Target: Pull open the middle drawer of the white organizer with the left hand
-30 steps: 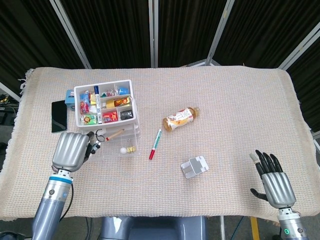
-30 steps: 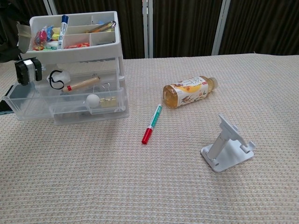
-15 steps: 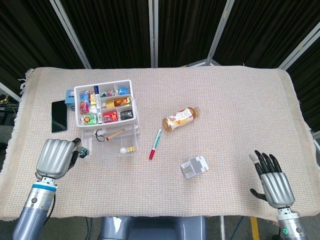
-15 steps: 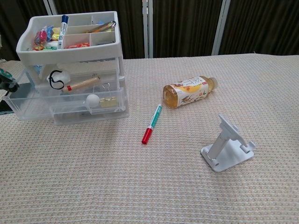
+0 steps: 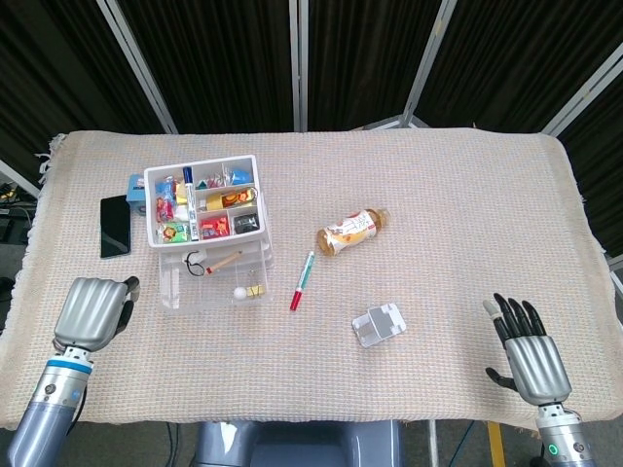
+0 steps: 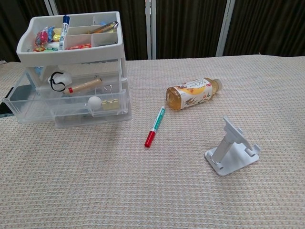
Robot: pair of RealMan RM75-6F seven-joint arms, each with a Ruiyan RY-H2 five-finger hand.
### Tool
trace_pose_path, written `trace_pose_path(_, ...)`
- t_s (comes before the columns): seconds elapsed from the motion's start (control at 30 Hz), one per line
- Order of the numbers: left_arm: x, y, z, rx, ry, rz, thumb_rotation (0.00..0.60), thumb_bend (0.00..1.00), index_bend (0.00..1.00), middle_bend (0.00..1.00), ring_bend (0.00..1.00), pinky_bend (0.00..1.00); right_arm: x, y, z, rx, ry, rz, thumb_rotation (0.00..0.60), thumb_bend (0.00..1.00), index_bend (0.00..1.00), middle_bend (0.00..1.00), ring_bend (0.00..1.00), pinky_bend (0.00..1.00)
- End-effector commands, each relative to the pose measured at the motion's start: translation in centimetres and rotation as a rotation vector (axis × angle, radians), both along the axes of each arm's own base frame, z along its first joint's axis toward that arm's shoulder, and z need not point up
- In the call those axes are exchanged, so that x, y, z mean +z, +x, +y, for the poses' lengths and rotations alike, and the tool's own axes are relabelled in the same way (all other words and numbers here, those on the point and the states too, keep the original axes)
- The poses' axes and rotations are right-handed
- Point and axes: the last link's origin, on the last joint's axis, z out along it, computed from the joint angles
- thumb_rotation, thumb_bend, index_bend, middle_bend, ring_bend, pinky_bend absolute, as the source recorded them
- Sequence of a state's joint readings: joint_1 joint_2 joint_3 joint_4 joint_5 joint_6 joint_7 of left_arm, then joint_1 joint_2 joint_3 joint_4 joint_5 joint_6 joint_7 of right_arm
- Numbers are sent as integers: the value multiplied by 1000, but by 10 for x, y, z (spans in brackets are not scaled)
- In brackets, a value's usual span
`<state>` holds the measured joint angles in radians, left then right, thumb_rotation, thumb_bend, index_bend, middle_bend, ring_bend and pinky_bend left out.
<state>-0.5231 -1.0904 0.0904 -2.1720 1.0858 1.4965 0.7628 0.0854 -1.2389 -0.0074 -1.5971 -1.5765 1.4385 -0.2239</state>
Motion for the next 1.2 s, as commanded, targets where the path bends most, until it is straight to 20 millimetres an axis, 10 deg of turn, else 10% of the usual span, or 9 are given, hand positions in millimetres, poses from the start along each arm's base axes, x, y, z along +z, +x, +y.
trace_pose_path(0.03,-3,-9,-1,10,-12,-11,600,591,599,1000,1000,909,0,0,0,-1,0,1,600,13,76,0,0,0)
trace_pose_path(0.33,-17,-35,-8,-10,5,-98,600,536,454,919,921,789,0,-2,-1,-9,0,3,600,13,76,0,0,0)
trace_pose_path(0.6,-36,-68,-29,-43,46,-104,600,403,22,146,263,269,1,-3,-3,-19,-2,8,600,14,76,0,0,0)
trace_pose_path(0.7,-38,-73,-37,-38,45,-135,600,361,0,6,69,115,1,-3,-3,-19,-2,8,600,14,76,0,0,0)
trace_pose_path(1.2,-37,-111,-59,-57,150,-178,600,309,0,0,0,0,2,-3,-5,-19,-7,-2,600,14,76,0,0,0)
